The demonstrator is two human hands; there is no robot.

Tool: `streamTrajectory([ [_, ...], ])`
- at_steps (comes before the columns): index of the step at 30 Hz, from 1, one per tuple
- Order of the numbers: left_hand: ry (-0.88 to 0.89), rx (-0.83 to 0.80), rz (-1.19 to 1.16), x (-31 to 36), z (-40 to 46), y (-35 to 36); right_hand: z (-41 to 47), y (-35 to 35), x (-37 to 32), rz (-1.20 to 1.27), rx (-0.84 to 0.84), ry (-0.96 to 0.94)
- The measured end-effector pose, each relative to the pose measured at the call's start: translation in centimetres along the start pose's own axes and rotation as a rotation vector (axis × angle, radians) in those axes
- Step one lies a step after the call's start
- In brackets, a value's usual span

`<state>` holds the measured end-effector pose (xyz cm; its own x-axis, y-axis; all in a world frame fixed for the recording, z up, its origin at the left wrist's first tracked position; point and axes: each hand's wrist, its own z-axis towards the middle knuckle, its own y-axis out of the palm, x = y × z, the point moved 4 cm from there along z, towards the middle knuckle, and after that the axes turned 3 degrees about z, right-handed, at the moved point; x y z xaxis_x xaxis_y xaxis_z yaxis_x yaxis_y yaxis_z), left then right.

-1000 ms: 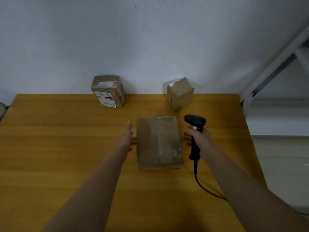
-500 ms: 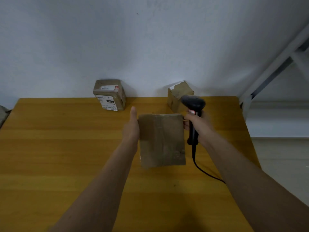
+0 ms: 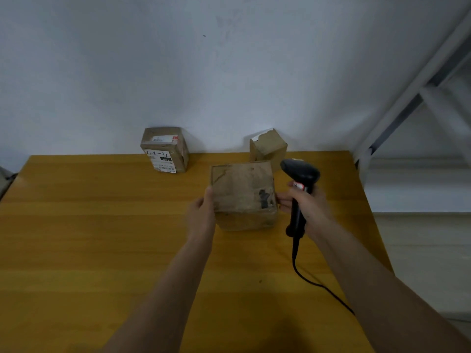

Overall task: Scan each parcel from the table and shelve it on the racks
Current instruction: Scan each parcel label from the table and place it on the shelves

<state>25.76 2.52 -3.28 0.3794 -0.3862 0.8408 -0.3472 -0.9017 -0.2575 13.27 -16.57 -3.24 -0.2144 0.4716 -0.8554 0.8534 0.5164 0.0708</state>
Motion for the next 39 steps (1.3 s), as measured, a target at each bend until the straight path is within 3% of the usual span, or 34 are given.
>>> streamTrajectory([
  [5,0.047,-0.067,0.176,-0.5,0.0,0.1,0.3,-1.1,1.6,-0.036,0.032,0.054],
  [21,-0.115,-0.242,0.224,0.4,2.8,-0.8,2.2,0.0,-0.2,-0.134,0.022,0.099],
  [29,-0.242,-0.242,0.057,2.7,5.4,1.4,4.8,2.2,-1.9,-0.092,0.024,0.171],
  [32,-0.231,-0.27,0.039,2.8,5.0,2.0,4.6,2.4,-1.9,-0.062,-0.001,0.215],
  [39,-0.154,-0.202,-0.103,2.2,4.7,0.3,3.2,0.9,-3.4,0.046,-0.005,0.115],
])
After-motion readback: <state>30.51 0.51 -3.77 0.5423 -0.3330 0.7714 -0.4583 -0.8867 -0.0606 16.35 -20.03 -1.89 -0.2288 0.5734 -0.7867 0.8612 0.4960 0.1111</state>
